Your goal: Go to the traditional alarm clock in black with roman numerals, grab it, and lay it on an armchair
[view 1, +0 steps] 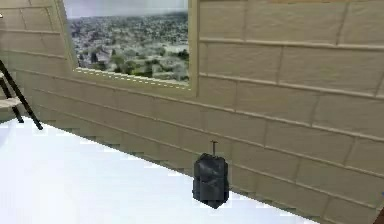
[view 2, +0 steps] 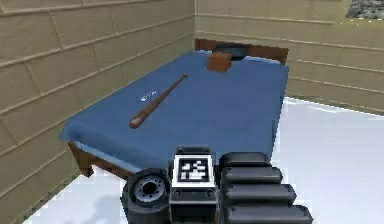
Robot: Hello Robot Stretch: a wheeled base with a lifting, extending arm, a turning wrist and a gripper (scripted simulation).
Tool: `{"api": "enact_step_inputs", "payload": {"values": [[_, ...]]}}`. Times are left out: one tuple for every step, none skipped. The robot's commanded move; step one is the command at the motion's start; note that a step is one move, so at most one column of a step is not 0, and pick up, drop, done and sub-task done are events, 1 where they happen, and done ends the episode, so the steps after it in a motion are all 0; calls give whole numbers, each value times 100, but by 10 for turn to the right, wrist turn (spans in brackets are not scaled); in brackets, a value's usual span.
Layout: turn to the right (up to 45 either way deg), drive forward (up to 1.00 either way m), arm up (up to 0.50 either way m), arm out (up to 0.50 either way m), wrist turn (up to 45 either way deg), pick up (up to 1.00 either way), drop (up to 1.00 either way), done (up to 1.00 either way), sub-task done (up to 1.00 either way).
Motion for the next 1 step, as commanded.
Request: {"api": "enact_step_inputs", "payload": {"values": [[-450, 0, 0, 0, 0, 0, 0, 0, 0]]}}
